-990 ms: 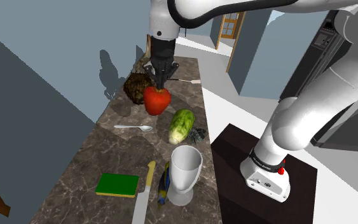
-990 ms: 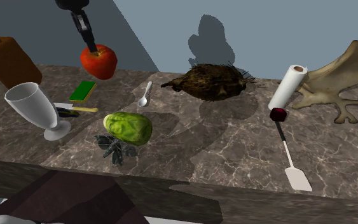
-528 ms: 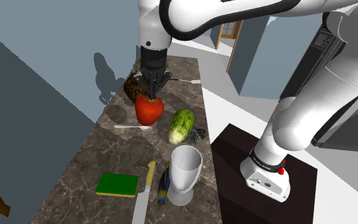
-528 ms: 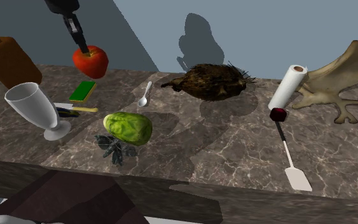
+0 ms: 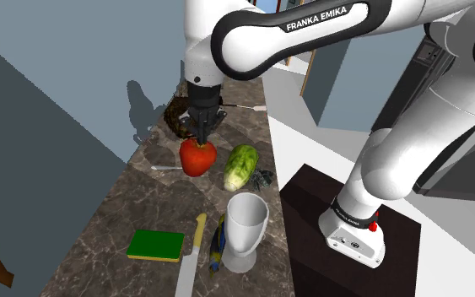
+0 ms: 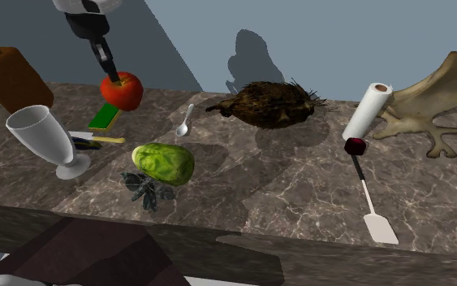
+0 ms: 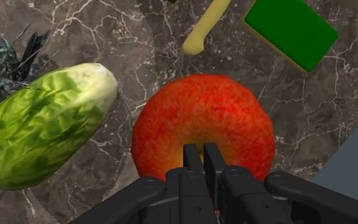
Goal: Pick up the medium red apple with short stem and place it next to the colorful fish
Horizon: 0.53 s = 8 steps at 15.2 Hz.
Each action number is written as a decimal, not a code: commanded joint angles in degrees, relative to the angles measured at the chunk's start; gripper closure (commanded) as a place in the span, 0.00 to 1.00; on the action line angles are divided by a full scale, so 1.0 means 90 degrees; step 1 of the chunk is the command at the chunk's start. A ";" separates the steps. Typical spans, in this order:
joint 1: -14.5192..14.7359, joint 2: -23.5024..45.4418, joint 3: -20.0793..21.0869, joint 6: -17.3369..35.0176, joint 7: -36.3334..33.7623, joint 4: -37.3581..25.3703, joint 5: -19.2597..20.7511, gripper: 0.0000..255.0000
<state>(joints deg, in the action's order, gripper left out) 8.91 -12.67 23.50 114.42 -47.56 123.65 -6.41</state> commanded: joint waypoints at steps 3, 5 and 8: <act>0.0004 0.0079 0.0029 0.0350 -0.0009 0.0270 0.0012 1.00; 0.0006 0.0134 0.0046 0.0525 -0.0019 0.0394 0.0024 1.00; 0.0007 0.0227 0.0071 0.0789 -0.0039 0.0569 0.0047 1.00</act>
<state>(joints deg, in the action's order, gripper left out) 8.99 -10.95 24.08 120.51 -47.89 128.11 -6.07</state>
